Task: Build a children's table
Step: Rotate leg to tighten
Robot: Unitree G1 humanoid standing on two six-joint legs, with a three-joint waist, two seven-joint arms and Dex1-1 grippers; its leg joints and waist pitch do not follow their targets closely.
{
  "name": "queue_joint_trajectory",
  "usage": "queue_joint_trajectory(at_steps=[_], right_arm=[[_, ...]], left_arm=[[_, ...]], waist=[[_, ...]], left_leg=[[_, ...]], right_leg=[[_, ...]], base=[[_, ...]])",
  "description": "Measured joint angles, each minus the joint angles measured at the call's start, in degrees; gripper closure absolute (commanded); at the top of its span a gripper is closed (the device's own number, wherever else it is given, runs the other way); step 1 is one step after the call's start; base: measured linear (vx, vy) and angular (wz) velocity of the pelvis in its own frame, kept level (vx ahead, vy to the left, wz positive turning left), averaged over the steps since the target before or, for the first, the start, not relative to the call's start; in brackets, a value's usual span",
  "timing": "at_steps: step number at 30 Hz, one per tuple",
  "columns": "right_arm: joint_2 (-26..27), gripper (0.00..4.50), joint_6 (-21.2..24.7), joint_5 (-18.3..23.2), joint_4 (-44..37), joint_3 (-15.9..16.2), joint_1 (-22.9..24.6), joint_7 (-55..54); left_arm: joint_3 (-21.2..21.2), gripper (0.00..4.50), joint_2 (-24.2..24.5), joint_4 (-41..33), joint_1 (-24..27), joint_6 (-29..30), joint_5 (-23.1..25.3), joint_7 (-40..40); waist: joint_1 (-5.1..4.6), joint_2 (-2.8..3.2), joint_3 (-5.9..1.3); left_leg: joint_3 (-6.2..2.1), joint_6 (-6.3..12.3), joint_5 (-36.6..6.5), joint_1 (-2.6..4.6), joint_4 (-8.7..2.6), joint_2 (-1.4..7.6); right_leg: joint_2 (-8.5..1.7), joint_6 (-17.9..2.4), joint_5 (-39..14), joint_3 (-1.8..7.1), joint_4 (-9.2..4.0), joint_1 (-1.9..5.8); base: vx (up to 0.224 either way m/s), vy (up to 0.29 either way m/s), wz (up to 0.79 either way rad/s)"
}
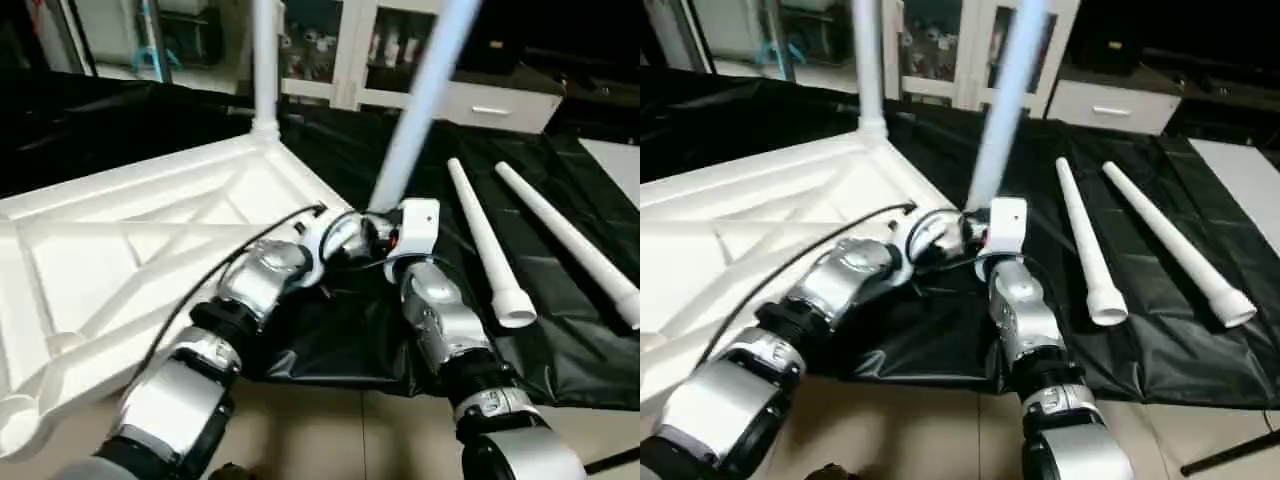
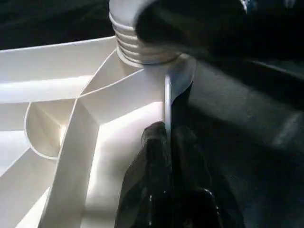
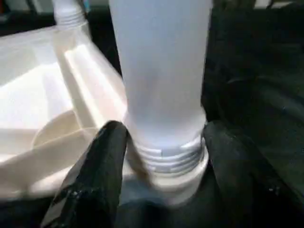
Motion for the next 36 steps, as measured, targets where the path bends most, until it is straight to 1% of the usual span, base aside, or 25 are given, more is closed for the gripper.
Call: queue_joint_trajectory(at_steps=[2,3,4,5,8,10,12,14,15,17,19,22,25,28,32,36], right_arm=[[-1.2,1.12,0.8,0.0,-1.2,0.2,0.8,1.4],[-1.9,1.12,1.2,0.1,-1.8,0.3,1.1,2.4],[-2.7,1.00,2.0,0.3,-2.8,0.5,1.4,3.8],[-3.7,0.93,2.8,0.6,-3.8,0.5,1.6,5.4],[-9.2,0.62,6.3,2.2,-9.9,1.4,4.8,14.0],[-13.9,0.48,8.2,3.1,-14.5,3.0,7.8,21.6],[-16.7,0.27,8.9,3.3,-16.4,4.2,9.2,26.8],[-18.9,0.18,9.4,4.3,-18.8,6.3,10.7,32.8],[-19.7,0.05,9.4,4.6,-19.6,7.2,11.2,35.1],[-20.8,0.05,9.5,5.2,-20.9,8.4,11.5,38.7],[-23.7,0.05,10.0,6.3,-23.6,10.0,13.0,44.7],[-25.9,0.05,11.1,6.9,-24.9,10.5,14.0,48.6],[-26.6,0.05,10.9,6.4,-26.0,12.1,14.5,50.8],[-27.8,0.05,9.7,4.7,-26.1,13.8,14.4,52.8],[-28.3,0.05,9.2,4.2,-25.8,14.2,14.4,54.1],[-28.2,0.05,8.0,4.1,-23.7,14.2,13.1,54.6]], left_arm=[[0.0,4.50,0.2,0.0,-0.3,-0.5,0.0,-0.8],[0.0,4.50,0.4,0.0,-0.4,-0.7,0.0,-1.3],[0.0,4.50,0.7,0.0,-0.6,-1.0,0.0,-1.7],[0.0,4.50,1.2,-0.1,-0.6,-1.3,0.0,-2.4],[-0.3,4.50,3.2,-1.3,-0.1,-2.2,-0.2,-7.2],[-0.9,4.50,5.3,-4.1,1.6,-3.3,-0.4,-11.7],[-1.5,4.50,7.0,-5.6,2.5,-3.8,-0.7,-15.5],[-3.0,4.50,9.0,-9.1,4.3,-4.1,-1.3,-21.2],[-3.6,4.50,9.7,-10.6,5.0,-4.3,-1.8,-23.9],[-4.9,4.50,10.7,-12.9,6.1,-4.7,-2.5,-27.5],[-6.7,4.50,13.0,-16.7,8.1,-4.7,-3.8,-33.4],[-7.6,4.50,14.4,-18.8,8.8,-4.3,-4.9,-38.2],[-7.8,4.50,14.6,-19.6,9.1,-3.9,-4.8,-39.2],[-8.0,4.50,14.8,-20.4,9.3,-3.6,-4.4,-39.3],[-8.0,4.50,15.2,-21.3,9.5,-3.2,-4.2,-39.5],[-8.1,4.50,15.4,-22.4,9.9,-2.7,-4.2,-39.6]], waist=[[0.15,0.03,0.02],[0.22,0.05,0.03],[0.27,0.06,0.03],[0.28,0.06,0.03],[1.00,0.09,0.05],[1.60,0.09,0.05],[1.70,0.09,0.05],[1.72,0.10,0.05],[1.78,0.10,0.05],[2.07,0.12,0.04],[2.49,0.12,0.04],[2.69,0.12,0.03],[2.59,0.12,0.03],[2.61,0.12,0.03],[2.58,0.12,0.03],[2.49,0.12,0.03]], left_leg=[[0.02,-0.01,0.0,-0.40,0.03,0.00],[0.02,0.03,0.1,-0.54,0.04,0.00],[0.02,0.20,0.3,-0.66,0.05,0.00],[0.02,0.46,0.4,-0.73,0.04,0.00],[0.05,0.58,0.4,-0.78,0.04,-0.01],[0.08,0.62,0.3,-0.75,0.03,0.01],[0.09,0.56,0.3,-0.70,0.04,0.04],[0.12,0.34,0.2,-0.63,0.08,0.06],[0.13,0.34,0.2,-0.63,0.11,0.06],[0.15,0.33,0.2,-0.62,0.16,0.08],[0.22,0.34,0.2,-0.59,0.20,0.11],[0.29,0.34,0.2,-0.56,0.25,0.11],[0.33,0.34,0.2,-0.48,0.26,0.11],[0.33,0.33,0.2,-0.46,0.25,0.12],[0.33,0.33,0.2,-0.46,0.26,0.13],[0.38,0.33,0.2,-0.46,0.27,0.13]], right_leg=[[0.00,0.0,0.0,0.01,0.02,-0.40],[0.00,0.0,0.0,0.00,0.02,-0.51],[0.01,0.0,0.0,-0.01,0.06,-0.63],[0.01,0.0,0.0,-0.03,0.03,-0.67],[0.00,0.0,0.0,-0.03,-0.11,-0.66],[0.00,0.0,0.0,-0.02,-0.19,-0.61],[0.00,0.0,0.0,-0.03,-0.17,-0.59],[0.00,0.0,0.0,-0.01,-0.11,-0.55],[0.00,0.0,0.0,0.00,-0.09,-0.53],[-0.03,0.0,0.0,-0.03,-0.05,-0.48],[-0.07,0.0,0.0,-0.03,-0.08,-0.38],[-0.08,-0.1,0.1,0.01,-0.04,-0.34],[-0.10,-0.1,0.1,0.06,0.07,-0.34],[-0.10,-0.1,0.1,0.05,0.11,-0.34],[-0.09,-0.1,0.1,0.05,0.11,-0.36],[-0.09,-0.1,0.1,0.07,0.10,-0.38]], base=[[0.000,0.000,0.00],[0.000,0.000,0.00],[0.000,0.000,0.00],[0.000,0.000,0.00],[0.000,0.000,0.00],[0.000,0.000,0.00],[0.000,0.000,0.00],[0.000,0.000,0.00],[0.000,0.000,0.00],[0.000,0.000,0.00],[0.000,0.000,0.00],[0.000,0.000,0.00],[0.000,0.000,0.00],[0.000,0.000,0.00],[0.000,0.000,0.00],[0.000,0.000,0.00]])
